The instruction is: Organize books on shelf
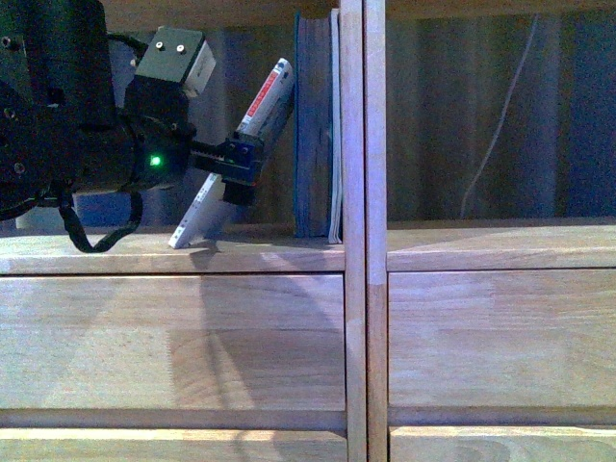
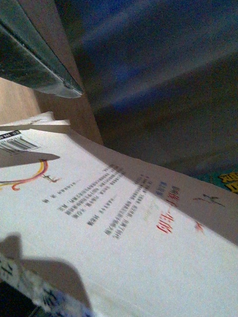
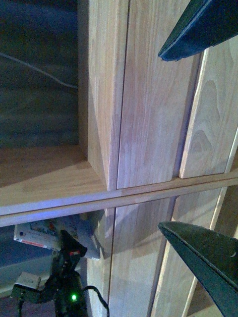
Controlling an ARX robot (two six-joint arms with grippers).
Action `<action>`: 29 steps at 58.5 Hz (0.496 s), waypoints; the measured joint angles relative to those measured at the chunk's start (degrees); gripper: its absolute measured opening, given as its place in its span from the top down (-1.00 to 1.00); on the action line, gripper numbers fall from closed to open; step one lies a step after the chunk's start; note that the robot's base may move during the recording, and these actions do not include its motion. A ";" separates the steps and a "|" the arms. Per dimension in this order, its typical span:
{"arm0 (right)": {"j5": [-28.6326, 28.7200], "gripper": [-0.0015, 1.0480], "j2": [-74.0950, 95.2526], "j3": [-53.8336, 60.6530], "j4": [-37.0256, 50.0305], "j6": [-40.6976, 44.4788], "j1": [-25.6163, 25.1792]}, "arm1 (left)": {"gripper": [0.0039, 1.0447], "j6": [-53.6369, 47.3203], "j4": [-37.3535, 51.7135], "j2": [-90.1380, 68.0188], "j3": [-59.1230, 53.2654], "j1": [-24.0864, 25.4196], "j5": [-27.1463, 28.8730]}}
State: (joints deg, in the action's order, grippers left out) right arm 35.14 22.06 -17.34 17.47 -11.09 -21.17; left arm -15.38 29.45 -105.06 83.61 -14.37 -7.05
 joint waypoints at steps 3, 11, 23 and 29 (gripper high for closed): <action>0.00 -0.86 0.00 0.00 0.00 0.00 0.00 | -0.85 0.07 0.00 0.26 0.02 -0.33 0.37; 0.00 -0.86 0.00 0.00 0.00 0.00 0.00 | -0.55 0.09 -1.51 0.24 0.87 -0.72 1.92; 0.00 -0.86 0.00 0.00 0.00 0.00 0.00 | 0.16 0.61 -2.86 -1.77 6.08 -0.74 4.17; 0.00 -0.86 0.00 0.00 0.00 0.00 0.00 | 0.47 0.70 -3.21 -2.84 7.52 -0.81 4.55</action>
State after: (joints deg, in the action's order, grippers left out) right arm 35.14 22.06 -17.34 17.47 -11.09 -21.17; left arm -14.68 26.24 -107.90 91.13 -15.18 -2.50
